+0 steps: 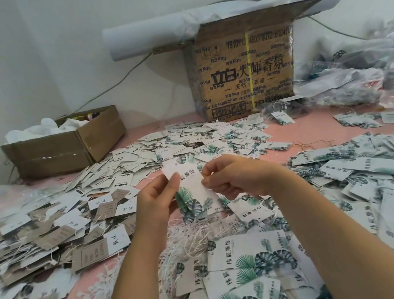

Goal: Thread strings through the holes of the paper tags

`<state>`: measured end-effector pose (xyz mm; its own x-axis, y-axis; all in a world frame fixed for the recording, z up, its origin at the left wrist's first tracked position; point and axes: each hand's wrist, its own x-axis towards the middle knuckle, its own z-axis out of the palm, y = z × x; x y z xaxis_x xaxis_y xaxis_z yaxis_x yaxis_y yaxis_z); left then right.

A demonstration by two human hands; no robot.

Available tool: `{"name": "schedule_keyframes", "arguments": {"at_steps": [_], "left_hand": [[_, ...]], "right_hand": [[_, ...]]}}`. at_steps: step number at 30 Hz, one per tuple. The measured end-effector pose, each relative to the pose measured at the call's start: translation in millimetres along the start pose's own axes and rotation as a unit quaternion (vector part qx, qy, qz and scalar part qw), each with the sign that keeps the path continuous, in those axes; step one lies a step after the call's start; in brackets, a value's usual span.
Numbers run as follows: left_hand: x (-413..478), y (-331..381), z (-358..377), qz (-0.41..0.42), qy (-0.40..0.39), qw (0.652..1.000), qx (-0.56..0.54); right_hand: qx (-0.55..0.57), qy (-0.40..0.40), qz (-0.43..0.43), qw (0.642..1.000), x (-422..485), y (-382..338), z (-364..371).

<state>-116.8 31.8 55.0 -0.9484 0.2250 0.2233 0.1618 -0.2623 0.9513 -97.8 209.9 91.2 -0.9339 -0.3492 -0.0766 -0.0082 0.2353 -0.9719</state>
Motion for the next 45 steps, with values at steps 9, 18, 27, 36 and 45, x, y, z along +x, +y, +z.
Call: {"name": "schedule_keyframes", "arguments": {"at_steps": [9, 18, 27, 36, 45], "left_hand": [[2, 3, 1, 0.085, 0.071, 0.989, 0.095], [0, 8, 5, 0.117, 0.041, 0.983, 0.132], [6, 2, 1, 0.090, 0.055, 0.986, 0.126], [1, 10, 8, 0.120, 0.021, 0.984, 0.129], [0, 11, 11, 0.110, 0.016, 0.983, 0.145]], "right_hand": [[-0.023, 0.087, -0.079, 0.993, -13, -11, -9], [-0.062, 0.143, -0.101, 0.983, -13, -18, -6], [-0.161, 0.244, -0.111, 0.950, -14, -24, -5], [-0.123, 0.231, -0.163, 0.951, -13, -26, 5], [-0.216, 0.277, -0.166, 0.921, -3, -25, 14]]}}
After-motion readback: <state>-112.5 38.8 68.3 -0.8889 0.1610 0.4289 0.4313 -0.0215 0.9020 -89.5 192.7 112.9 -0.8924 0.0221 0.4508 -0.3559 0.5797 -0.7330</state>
